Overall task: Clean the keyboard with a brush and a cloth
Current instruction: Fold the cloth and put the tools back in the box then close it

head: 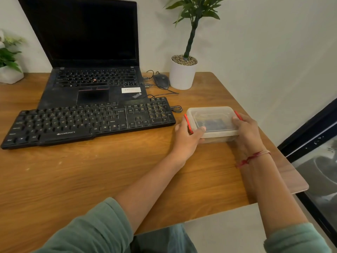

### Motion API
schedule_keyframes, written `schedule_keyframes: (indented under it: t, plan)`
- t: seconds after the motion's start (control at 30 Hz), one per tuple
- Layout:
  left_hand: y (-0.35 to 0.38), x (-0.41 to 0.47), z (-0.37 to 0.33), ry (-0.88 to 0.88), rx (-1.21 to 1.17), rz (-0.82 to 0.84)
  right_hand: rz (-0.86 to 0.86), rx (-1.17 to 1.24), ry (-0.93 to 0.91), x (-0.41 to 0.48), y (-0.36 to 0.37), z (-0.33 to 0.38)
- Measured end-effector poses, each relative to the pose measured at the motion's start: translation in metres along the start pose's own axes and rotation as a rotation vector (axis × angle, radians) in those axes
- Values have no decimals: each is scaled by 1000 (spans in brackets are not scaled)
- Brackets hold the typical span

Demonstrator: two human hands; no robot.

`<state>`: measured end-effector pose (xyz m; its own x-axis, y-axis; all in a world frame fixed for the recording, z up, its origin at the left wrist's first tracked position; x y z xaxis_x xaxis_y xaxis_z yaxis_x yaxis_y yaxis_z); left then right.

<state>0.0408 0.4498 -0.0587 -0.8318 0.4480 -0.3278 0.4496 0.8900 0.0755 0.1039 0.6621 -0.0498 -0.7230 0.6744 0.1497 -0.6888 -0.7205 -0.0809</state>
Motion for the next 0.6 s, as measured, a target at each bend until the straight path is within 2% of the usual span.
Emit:
schedule_keyframes:
  t: [0.1, 0.3, 0.43, 0.5, 0.6]
  plan:
    - [-2, -3, -4, 12, 224, -93, 31, -97, -45, 2, 1, 3]
    - [4, -17, -19, 62, 514, -184, -5, -154, -80, -2, 3, 15]
    - [4, -20, -24, 73, 612, -170, 26, -166, -60, -4, 2, 13]
    - [0, -26, -29, 126, 699, -218, 64, -367, -166, -12, 6, 35]
    - [-3, -52, -53, 419, 876, -429, -27, -848, -529, -36, 5, 91]
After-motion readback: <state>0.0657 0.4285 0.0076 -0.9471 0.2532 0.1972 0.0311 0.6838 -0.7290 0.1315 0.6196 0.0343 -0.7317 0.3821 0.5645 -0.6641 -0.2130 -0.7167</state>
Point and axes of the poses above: each hand's wrist, its own x-axis towards the middle knuckle, its own y-axis out of the palm, z = x × y, the point moved 10 cm from there along x, towards the middle knuckle, and after that the axes turned 15 degrees about -y, right-handed, at the moved point
